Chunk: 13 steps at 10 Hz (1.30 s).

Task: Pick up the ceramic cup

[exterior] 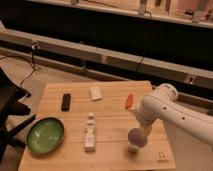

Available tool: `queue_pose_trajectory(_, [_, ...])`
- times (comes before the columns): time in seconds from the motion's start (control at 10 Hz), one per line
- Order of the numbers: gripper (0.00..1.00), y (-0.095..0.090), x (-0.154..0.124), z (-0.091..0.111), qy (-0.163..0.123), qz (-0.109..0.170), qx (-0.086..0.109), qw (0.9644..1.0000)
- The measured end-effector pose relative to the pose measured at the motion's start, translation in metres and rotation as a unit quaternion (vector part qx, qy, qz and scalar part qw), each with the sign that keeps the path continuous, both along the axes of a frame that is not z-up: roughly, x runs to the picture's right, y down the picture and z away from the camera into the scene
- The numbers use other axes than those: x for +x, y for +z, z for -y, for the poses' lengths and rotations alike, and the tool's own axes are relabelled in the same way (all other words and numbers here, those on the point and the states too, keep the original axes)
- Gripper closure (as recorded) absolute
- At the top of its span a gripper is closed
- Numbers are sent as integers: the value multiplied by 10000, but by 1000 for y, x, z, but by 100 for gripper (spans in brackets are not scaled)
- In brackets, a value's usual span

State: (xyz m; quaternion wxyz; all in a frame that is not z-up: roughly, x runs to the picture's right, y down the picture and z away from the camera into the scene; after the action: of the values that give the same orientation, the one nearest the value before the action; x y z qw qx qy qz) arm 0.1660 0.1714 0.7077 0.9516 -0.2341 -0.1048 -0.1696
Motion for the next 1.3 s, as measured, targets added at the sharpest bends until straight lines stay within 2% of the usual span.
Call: queue_pose_trajectory(1.3, [20, 13, -12, -15, -42, 88, 33, 9999])
